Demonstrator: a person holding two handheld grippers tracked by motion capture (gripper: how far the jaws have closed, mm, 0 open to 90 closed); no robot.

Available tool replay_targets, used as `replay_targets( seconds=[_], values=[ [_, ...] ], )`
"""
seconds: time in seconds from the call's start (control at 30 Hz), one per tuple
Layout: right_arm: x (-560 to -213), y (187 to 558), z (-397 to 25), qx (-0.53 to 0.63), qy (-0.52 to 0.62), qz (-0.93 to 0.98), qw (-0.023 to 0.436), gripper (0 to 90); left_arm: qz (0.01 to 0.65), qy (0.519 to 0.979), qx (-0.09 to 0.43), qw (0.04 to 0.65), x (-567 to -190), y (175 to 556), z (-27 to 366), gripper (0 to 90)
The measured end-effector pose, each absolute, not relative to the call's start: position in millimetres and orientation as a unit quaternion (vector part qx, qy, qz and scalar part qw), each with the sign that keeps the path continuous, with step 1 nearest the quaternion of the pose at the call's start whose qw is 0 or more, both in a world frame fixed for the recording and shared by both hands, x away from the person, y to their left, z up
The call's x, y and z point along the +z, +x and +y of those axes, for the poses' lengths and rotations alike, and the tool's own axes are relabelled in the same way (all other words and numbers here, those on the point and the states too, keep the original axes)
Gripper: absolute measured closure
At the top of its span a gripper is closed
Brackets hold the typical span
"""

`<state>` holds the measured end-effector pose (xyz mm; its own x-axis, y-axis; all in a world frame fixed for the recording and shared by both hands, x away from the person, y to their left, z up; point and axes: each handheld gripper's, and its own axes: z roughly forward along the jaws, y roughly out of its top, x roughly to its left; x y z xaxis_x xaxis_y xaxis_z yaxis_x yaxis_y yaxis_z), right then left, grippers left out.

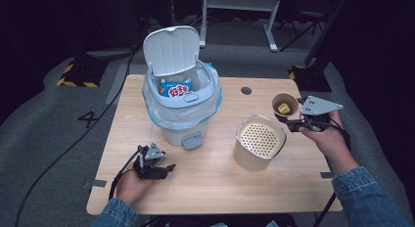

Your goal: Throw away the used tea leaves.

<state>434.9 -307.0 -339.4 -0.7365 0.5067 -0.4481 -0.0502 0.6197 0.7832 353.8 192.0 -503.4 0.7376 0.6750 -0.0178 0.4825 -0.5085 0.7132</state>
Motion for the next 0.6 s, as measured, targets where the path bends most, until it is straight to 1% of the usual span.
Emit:
replay_targets(
  seconds=[0.2, 0.43, 0.6],
  values=[
    [-339.5, 429.6, -298.3, 0.340, 0.055, 0.849, 0.402, 33.4, 0.340, 0.857, 0.131, 0.363, -503.5, 352.8, 192.1, 35.2],
    [-341.5, 423.6, -289.4, 0.281, -0.004, 0.850, 0.445, 33.7, 0.340, 0.857, 0.132, 0.363, -503.5, 352.8, 192.2, 35.2],
    [-343.9, 417.6, -281.6, 0.219, -0.049, 0.844, 0.486, 33.8, 0.340, 0.857, 0.131, 0.364, -503.5, 352.8, 192.1, 35.2]
  ],
)
